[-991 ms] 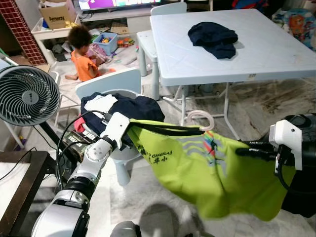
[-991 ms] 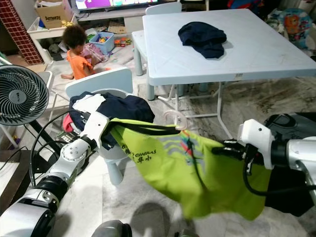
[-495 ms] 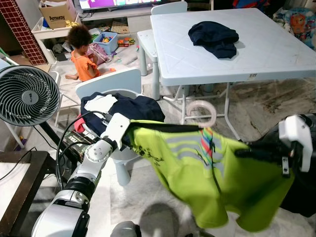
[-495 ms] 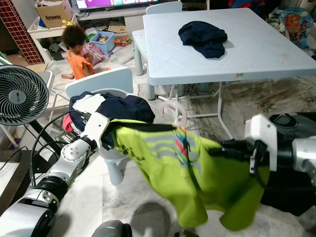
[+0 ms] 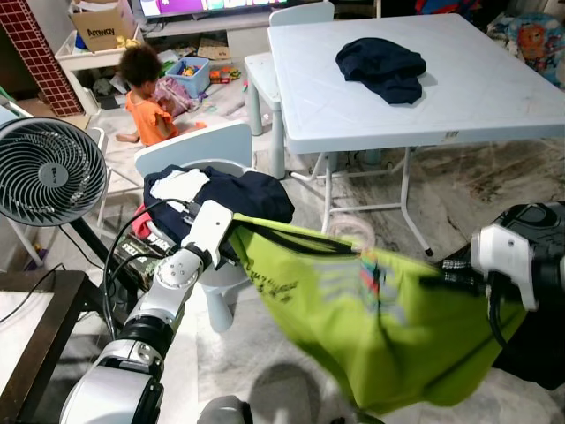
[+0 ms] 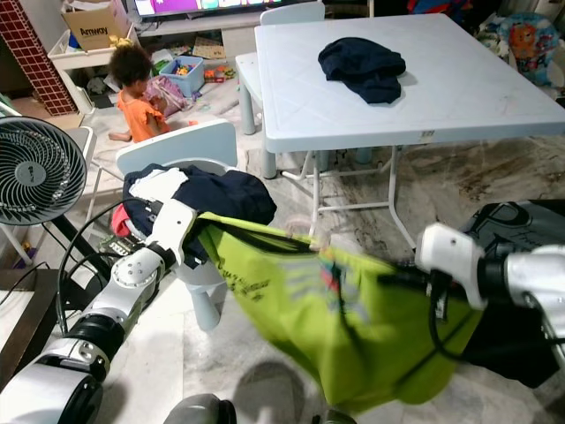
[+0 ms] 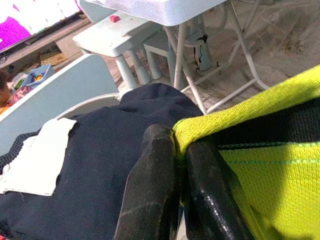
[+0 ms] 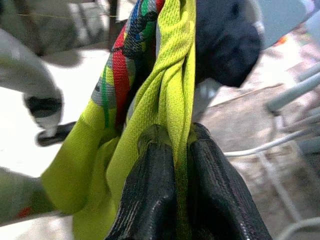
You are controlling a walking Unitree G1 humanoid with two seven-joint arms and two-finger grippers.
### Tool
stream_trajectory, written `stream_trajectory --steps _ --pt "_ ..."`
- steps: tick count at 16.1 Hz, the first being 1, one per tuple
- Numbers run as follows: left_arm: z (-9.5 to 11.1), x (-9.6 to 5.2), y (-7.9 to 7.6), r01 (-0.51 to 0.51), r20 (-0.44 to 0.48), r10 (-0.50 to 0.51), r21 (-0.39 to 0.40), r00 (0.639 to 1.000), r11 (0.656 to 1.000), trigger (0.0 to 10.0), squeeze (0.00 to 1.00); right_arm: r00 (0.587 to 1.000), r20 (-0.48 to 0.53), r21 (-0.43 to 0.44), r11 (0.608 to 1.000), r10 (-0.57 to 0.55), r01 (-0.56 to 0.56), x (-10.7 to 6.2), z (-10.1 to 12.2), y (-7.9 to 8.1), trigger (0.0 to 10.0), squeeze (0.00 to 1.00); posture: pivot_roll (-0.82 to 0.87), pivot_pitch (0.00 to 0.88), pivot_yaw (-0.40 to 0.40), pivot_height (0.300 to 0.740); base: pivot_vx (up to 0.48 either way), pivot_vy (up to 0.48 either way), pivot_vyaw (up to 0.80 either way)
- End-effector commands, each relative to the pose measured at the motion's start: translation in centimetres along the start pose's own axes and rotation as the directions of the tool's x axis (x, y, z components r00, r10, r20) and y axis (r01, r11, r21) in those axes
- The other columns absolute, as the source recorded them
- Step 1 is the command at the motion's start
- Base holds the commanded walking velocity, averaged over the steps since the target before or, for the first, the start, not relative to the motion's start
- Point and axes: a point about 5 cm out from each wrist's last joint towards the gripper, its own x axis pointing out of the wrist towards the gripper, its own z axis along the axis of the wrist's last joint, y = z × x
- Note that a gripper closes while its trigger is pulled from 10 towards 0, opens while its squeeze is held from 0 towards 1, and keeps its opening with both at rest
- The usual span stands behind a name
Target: Hang hanger
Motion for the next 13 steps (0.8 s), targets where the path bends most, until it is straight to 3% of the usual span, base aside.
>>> stream_trajectory --steps 1,4,7,10,11,13 --pt "-0.4 -0.6 2.1 -0.091 -0.022 0.091 -0.014 0.996 0.996 9.6 0.0 0.996 0.013 -0.022 0.996 -0.087 0.088 -0.5 0.4 -1.1 10.0 0.0 -0.09 0.0 0.053 0.74 0.0 0.0 0.0" --pt "-1.0 -0.8 1.5 -0.08 -0.05 0.079 -0.011 0.996 0.997 10.0 0.0 0.983 0.127 0.023 0.991 -0.133 0.131 -0.7 1.6 -1.8 10.0 0.0 -0.09 0.0 0.054 0.74 0.0 0.0 0.0" --pt "-1.6 -0.9 1.2 -0.077 -0.079 0.076 -0.015 0.994 0.997 9.9 0.0 0.974 0.214 0.09 0.994 -0.076 0.058 -2.0 2.6 -1.3 10.0 0.0 -0.09 0.0 0.054 0.74 0.0 0.0 0.0" --pt "-1.6 -0.8 1.2 -0.081 -0.086 0.079 -0.018 0.993 0.997 10.0 0.0 0.966 0.252 0.1 0.995 -0.053 0.028 -2.5 3.2 -1.3 10.0 0.0 -0.1 0.0 0.053 0.74 0.0 0.0 0.0" --pt "-1.6 -0.8 1.1 -0.081 -0.092 0.079 -0.019 0.993 0.997 10.0 0.0 0.953 0.277 0.108 0.99 -0.119 0.092 -2.7 3.6 -2.2 10.0 0.0 -0.1 0.0 0.052 0.74 0.0 0.0 0.0" --pt "-1.7 -0.7 0.9 -0.079 -0.096 0.076 -0.021 0.992 0.997 10.0 0.0 0.948 0.291 0.105 0.989 -0.13 0.103 -2.7 3.8 -2.4 10.0 0.0 -0.1 0.0 0.051 0.74 0.0 0.0 0.0"
